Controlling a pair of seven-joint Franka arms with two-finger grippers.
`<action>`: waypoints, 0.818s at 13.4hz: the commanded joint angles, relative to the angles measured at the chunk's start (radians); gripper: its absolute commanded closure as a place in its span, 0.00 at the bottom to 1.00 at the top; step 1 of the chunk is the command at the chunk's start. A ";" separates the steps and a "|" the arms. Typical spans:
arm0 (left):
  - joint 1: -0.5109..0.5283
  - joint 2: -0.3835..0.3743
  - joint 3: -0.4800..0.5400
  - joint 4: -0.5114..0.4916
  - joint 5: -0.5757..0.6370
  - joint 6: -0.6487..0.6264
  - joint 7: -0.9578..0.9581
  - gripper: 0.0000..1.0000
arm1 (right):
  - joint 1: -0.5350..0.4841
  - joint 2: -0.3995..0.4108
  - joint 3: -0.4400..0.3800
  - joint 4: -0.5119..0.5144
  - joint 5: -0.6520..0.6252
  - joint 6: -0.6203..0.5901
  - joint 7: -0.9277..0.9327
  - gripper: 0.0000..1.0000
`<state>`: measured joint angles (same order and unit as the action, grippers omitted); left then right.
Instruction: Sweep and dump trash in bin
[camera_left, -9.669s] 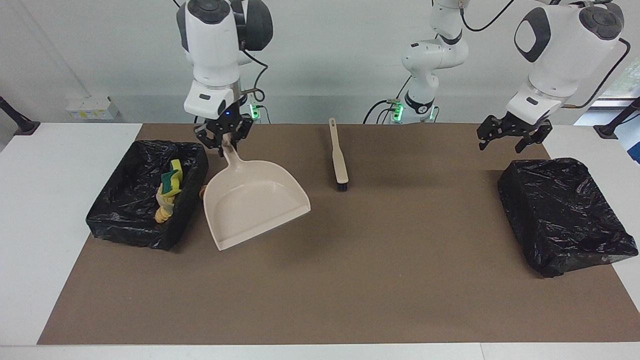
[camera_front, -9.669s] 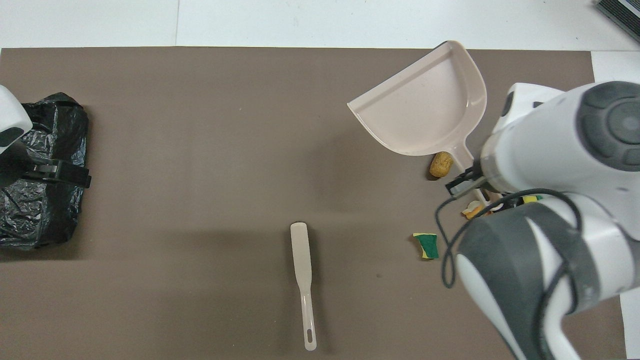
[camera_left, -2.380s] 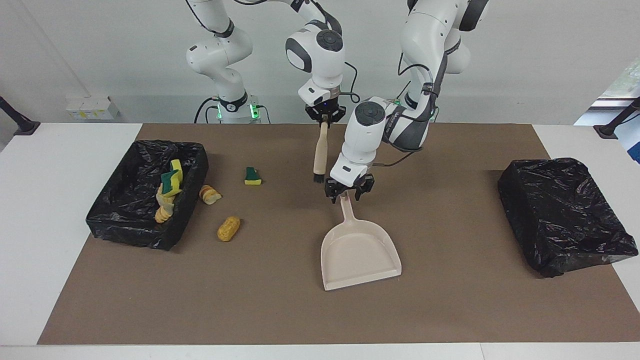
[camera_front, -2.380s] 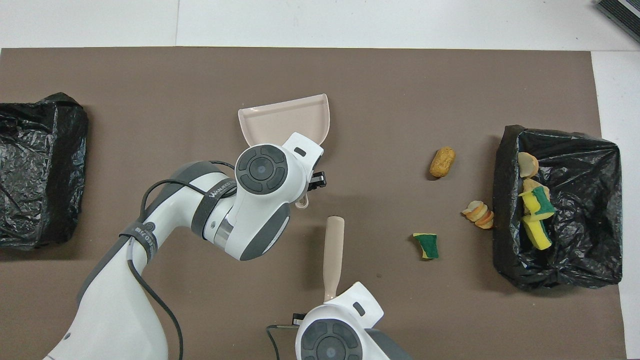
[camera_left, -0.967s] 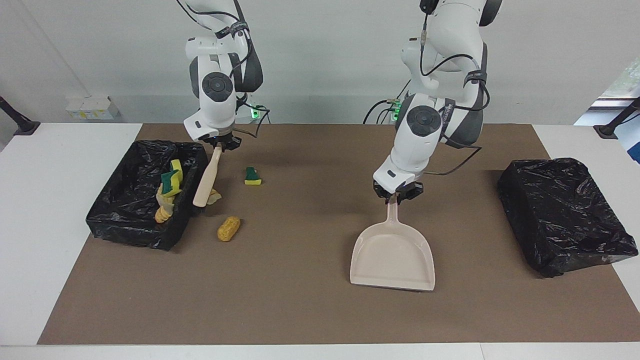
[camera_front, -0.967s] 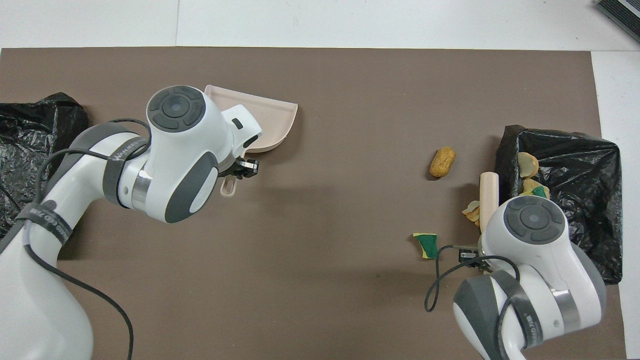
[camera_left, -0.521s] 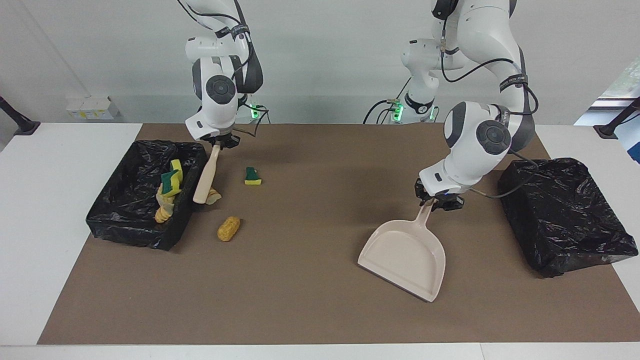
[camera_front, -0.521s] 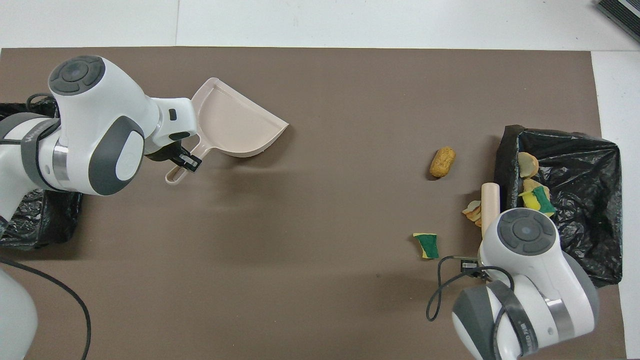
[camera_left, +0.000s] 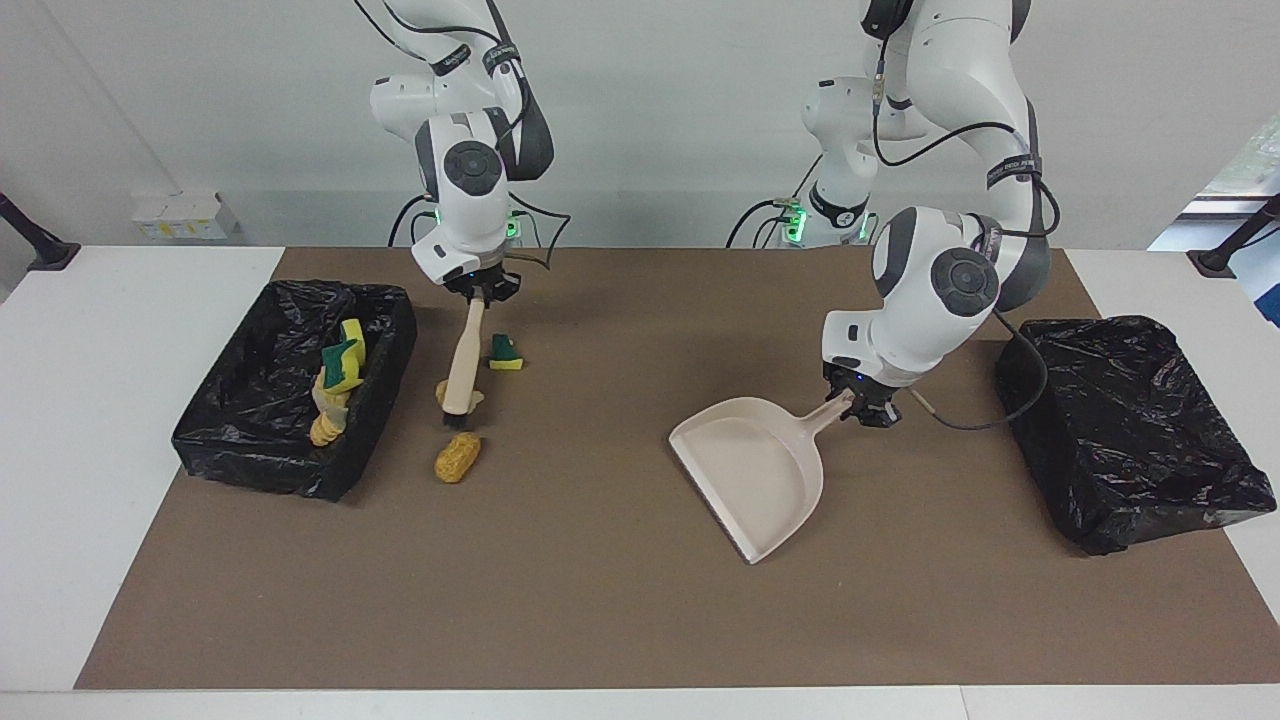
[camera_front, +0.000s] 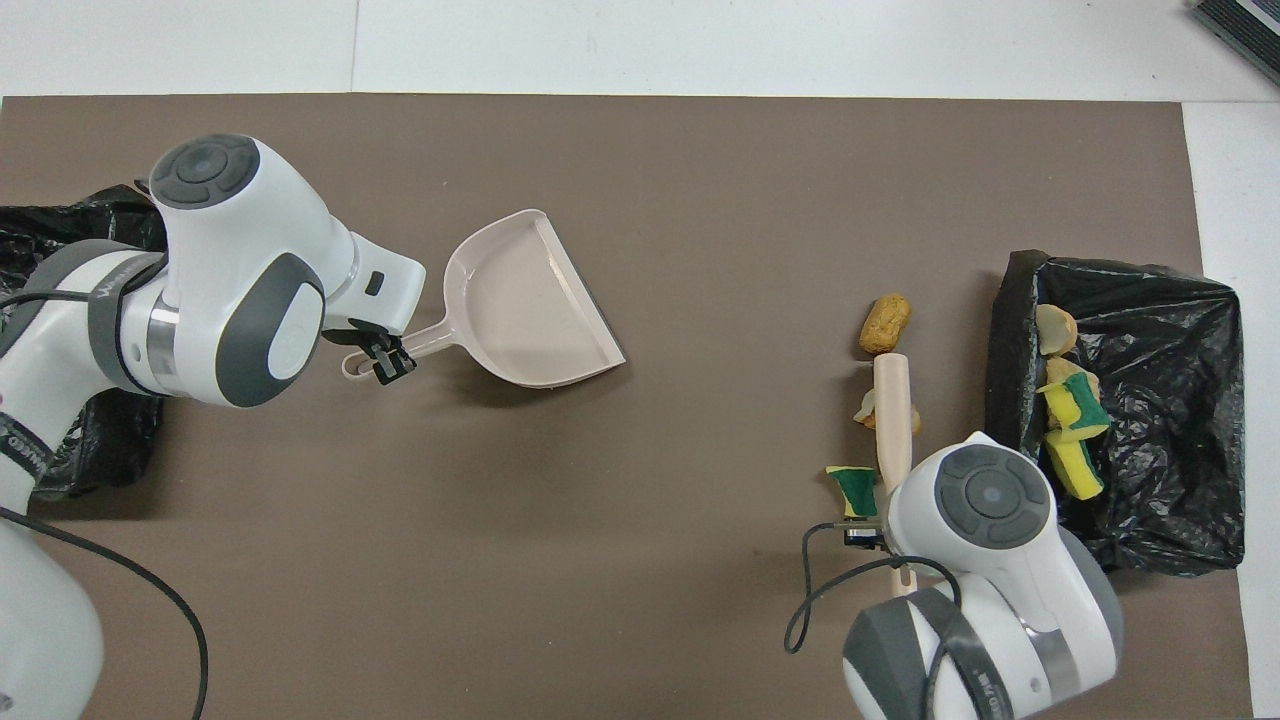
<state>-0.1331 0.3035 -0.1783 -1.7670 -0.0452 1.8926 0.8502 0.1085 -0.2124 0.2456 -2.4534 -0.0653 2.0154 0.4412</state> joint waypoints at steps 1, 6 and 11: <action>-0.066 -0.119 0.008 -0.165 0.002 0.016 0.035 1.00 | 0.032 0.043 0.001 0.080 0.022 -0.010 0.010 1.00; -0.187 -0.199 0.008 -0.293 0.044 0.074 0.018 1.00 | 0.020 0.034 -0.005 0.165 0.022 -0.167 0.048 1.00; -0.284 -0.221 0.008 -0.298 0.100 0.037 -0.140 1.00 | -0.050 -0.057 -0.006 0.036 0.024 -0.207 0.132 1.00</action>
<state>-0.3668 0.1261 -0.1827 -2.0229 0.0212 1.9375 0.7752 0.0987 -0.1963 0.2348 -2.3356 -0.0584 1.7988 0.5497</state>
